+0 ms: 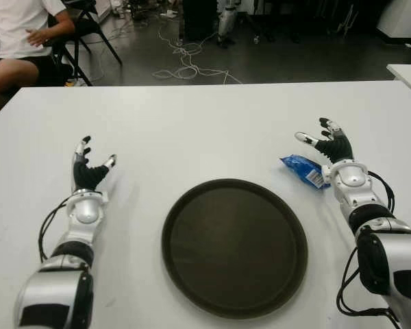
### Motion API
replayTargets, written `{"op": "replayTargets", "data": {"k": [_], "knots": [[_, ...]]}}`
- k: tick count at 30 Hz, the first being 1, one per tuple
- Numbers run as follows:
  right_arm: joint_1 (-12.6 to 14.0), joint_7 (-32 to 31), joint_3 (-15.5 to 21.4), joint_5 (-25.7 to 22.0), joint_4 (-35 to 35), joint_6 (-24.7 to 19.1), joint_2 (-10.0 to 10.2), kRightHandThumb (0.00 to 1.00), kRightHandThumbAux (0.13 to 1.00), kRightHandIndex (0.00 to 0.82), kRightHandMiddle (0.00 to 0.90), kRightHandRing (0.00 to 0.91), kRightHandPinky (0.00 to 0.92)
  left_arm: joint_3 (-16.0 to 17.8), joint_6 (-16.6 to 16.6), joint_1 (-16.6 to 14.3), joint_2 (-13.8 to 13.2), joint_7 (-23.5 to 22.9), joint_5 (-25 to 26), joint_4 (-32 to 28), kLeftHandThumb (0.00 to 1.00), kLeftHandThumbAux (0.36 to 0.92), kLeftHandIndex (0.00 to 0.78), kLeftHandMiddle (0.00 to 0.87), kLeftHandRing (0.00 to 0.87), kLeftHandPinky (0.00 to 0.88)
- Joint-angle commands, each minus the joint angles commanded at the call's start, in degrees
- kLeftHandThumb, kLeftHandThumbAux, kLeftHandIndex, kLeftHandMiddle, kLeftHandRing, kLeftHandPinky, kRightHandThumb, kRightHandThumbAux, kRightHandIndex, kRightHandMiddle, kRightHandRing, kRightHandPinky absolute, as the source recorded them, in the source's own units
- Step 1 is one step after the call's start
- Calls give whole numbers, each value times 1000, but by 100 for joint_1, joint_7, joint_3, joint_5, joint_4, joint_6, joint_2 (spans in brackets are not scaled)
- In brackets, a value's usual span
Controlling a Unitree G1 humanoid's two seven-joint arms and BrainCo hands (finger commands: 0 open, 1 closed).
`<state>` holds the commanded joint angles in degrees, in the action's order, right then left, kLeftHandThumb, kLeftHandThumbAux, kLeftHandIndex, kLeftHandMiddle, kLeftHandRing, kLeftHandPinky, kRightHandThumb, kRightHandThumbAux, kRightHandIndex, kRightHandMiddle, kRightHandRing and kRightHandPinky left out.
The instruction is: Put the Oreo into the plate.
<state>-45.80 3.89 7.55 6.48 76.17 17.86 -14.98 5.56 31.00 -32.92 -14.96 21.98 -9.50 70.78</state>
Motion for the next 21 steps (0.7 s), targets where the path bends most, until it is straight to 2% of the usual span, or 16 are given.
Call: {"op": "replayTargets", "data": {"k": [21], "knots": [[34,92,-79,73,-10,72,-35,0,639,101,84,61,34,8,-30,4,38,-1,21,-14,0,778,65,96,80,71]]}}
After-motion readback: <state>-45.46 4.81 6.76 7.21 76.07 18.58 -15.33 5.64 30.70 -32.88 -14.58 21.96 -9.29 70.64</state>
